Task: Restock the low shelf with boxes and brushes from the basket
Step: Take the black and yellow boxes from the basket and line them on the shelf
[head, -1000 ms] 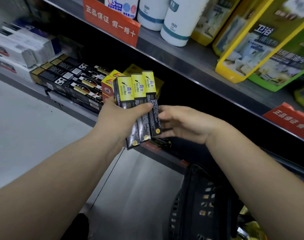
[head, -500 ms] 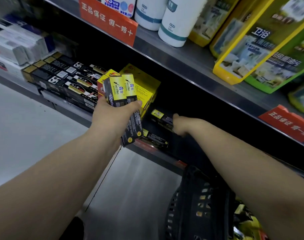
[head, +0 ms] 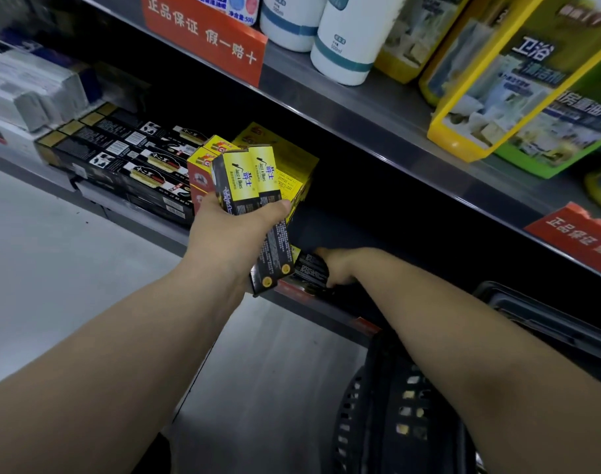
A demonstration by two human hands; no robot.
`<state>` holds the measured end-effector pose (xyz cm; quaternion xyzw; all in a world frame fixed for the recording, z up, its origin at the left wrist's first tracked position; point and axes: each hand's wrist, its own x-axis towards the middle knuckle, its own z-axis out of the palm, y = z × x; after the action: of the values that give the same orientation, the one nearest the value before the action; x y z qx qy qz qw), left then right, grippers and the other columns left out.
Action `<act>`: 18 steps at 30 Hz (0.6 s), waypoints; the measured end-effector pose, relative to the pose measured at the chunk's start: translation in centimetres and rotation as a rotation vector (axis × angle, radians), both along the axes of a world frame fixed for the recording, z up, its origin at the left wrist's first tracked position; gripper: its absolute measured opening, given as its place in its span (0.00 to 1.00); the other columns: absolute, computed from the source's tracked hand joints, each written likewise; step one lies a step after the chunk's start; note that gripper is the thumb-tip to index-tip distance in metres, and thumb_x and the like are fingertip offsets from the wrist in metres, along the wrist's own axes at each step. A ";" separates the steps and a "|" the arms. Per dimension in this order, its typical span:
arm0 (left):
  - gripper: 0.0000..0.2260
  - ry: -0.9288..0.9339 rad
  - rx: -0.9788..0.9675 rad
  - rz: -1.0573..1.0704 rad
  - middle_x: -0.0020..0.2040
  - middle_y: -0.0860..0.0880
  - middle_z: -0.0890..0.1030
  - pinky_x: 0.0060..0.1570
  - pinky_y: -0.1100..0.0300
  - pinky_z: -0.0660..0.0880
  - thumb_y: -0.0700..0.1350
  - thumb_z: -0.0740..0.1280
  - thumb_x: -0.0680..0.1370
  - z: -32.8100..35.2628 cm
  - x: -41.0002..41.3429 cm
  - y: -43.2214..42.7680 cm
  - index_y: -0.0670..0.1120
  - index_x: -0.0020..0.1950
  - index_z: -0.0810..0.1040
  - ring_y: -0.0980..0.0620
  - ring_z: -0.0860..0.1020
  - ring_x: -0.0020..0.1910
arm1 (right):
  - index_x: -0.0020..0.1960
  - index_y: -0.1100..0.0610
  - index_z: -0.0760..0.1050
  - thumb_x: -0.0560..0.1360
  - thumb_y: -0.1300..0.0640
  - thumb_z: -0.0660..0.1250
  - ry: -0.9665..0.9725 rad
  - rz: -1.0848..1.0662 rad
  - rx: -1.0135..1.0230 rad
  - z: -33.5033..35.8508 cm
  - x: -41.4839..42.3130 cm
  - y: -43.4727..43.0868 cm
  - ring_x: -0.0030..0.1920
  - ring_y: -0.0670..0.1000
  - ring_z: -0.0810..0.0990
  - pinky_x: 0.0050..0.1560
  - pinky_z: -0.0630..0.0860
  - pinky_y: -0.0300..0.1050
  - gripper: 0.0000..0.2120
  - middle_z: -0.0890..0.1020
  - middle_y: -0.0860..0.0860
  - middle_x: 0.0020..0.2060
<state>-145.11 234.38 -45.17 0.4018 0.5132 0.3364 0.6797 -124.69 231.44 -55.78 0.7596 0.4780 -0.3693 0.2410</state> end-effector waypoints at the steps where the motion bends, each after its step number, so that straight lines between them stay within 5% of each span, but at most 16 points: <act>1: 0.21 -0.004 -0.002 -0.005 0.48 0.55 0.81 0.33 0.67 0.68 0.47 0.76 0.68 0.1 0.1 -0.1 0.49 0.59 0.76 0.60 0.78 0.41 | 0.73 0.57 0.59 0.73 0.61 0.69 -0.013 0.004 -0.003 0.5 -0.1 0.1 0.63 0.56 0.72 0.60 0.70 0.45 0.32 0.71 0.57 0.66; 5: 0.20 -0.038 -0.044 -0.036 0.48 0.52 0.83 0.40 0.60 0.76 0.46 0.76 0.67 0.3 0.0 -0.4 0.49 0.57 0.77 0.54 0.81 0.45 | 0.64 0.62 0.72 0.78 0.59 0.59 -0.133 -0.013 0.194 5.3 -0.5 1.2 0.60 0.57 0.76 0.59 0.74 0.46 0.16 0.77 0.58 0.62; 7: 0.19 -0.056 -0.072 -0.057 0.48 0.51 0.83 0.45 0.54 0.78 0.46 0.77 0.67 0.3 0.0 -0.5 0.50 0.55 0.77 0.50 0.82 0.46 | 0.59 0.58 0.77 0.78 0.62 0.56 0.266 -0.373 0.431 8.5 -1.6 0.6 0.57 0.55 0.79 0.58 0.75 0.49 0.14 0.80 0.57 0.58; 9: 0.16 -0.075 -0.083 -0.077 0.46 0.51 0.84 0.43 0.54 0.79 0.46 0.77 0.67 0.2 -0.1 -0.6 0.51 0.51 0.78 0.50 0.83 0.45 | 0.58 0.56 0.78 0.76 0.64 0.55 0.940 -0.726 0.481 11.8 -3.4 -1.1 0.55 0.55 0.81 0.57 0.78 0.50 0.17 0.82 0.56 0.55; 11: 0.15 -0.098 -0.083 -0.105 0.45 0.50 0.84 0.42 0.54 0.80 0.48 0.76 0.66 0.4 -0.1 -0.7 0.51 0.50 0.79 0.50 0.83 0.44 | 0.65 0.57 0.72 0.74 0.62 0.59 1.246 -0.761 0.462 13.4 -5.2 -2.9 0.56 0.56 0.80 0.57 0.78 0.51 0.19 0.81 0.56 0.56; 15: 0.24 -0.136 -0.093 -0.183 0.47 0.48 0.85 0.39 0.52 0.80 0.58 0.73 0.60 0.9 0.1 -1.2 0.50 0.53 0.78 0.49 0.84 0.43 | 0.67 0.55 0.66 0.70 0.64 0.70 1.063 -0.586 0.661 13.7 -6.8 -4.6 0.53 0.55 0.81 0.53 0.79 0.52 0.28 0.78 0.57 0.58; 18: 0.23 -0.060 -0.081 -0.181 0.52 0.49 0.83 0.49 0.47 0.79 0.62 0.71 0.65 0.7 0.1 -1.3 0.52 0.55 0.76 0.46 0.82 0.49 | 0.67 0.55 0.65 0.71 0.67 0.68 0.904 -0.549 0.633 13.5 -5.7 -4.6 0.56 0.60 0.80 0.56 0.75 0.58 0.28 0.78 0.56 0.59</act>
<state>-145.03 233.05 -44.46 0.4084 0.4674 0.2645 0.7381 -130.35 226.84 -42.27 0.6580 0.4064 -0.5434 -0.3265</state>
